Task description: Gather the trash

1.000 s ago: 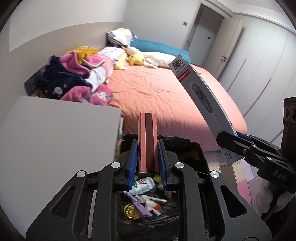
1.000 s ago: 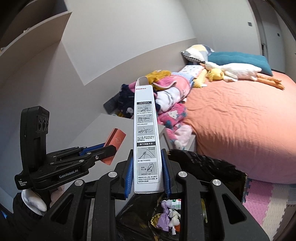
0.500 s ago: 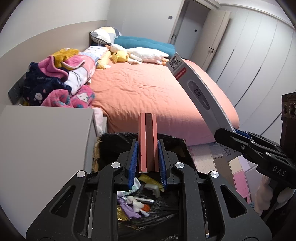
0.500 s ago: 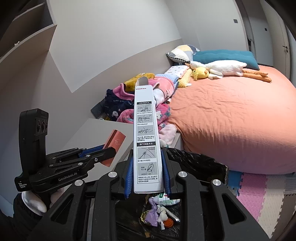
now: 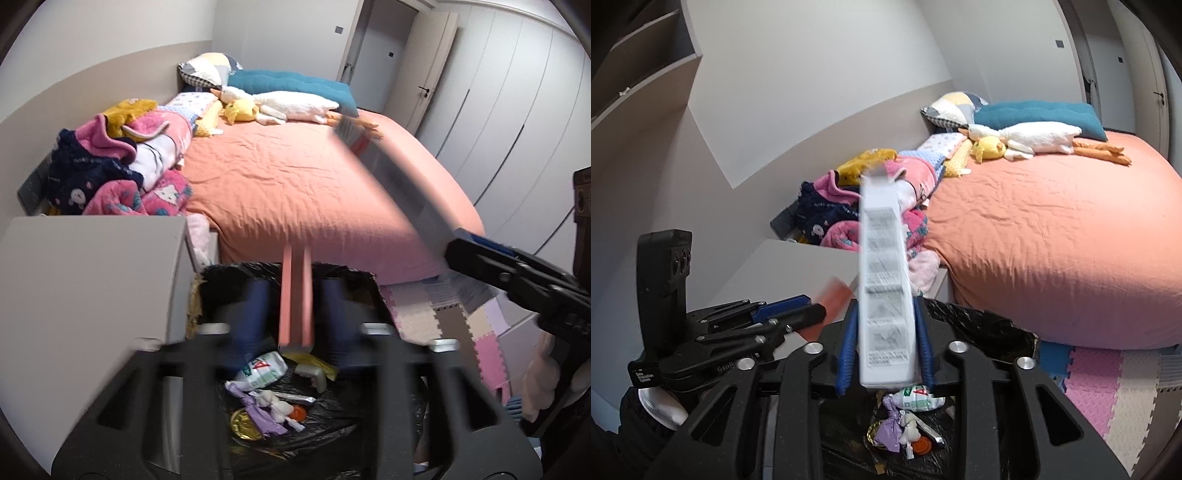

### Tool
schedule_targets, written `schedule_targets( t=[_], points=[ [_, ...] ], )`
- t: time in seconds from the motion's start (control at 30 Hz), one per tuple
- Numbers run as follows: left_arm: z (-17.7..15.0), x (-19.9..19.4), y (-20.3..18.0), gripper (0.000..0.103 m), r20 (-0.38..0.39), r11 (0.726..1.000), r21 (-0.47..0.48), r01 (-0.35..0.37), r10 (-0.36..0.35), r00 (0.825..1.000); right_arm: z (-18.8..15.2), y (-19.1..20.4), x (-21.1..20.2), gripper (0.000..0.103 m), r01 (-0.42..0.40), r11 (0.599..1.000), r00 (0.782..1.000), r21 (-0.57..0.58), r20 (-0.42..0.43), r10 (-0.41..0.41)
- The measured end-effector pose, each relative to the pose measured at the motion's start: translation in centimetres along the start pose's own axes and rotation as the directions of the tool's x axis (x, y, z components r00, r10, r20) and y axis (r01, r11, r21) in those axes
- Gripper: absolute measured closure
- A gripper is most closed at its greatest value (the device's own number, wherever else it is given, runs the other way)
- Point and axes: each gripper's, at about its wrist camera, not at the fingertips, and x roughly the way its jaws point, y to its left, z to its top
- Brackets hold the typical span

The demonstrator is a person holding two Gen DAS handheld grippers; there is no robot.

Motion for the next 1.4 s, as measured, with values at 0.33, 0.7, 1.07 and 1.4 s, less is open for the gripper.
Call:
schedule_targets(
  t=[0.33, 0.7, 1.07, 1.4],
  points=[
    [0.3, -1.9, -0.1, 0.006, 0.085, 0.998, 0.022, -0.064, 0.062, 0.994, 0.5, 1.1, -0.8, 0.028, 0.044, 0.999, 0.997, -0.018, 0.058, -0.043],
    [0.3, -2.6, 0.2, 0.006, 0.104, 0.997, 0.018, -0.072, 0.070, 0.992, 0.6, 1.4, -0.4, 0.028, 0.034, 0.999, 0.998, -0.033, 0.050, -0.032],
    [0.6, -3.1, 0.3, 0.006, 0.108, 0.998, 0.014, -0.060, 0.058, 0.992, 0.6, 1.6, -0.2, 0.028, 0.034, 0.999, 0.998, -0.033, 0.047, -0.033],
    [0.5, -3.0, 0.5, 0.006, 0.100, 0.998, 0.015, -0.064, 0.062, 0.993, 0.5, 1.6, 0.3, 0.028, 0.030, 0.999, 0.999, -0.029, 0.037, -0.029]
  ],
)
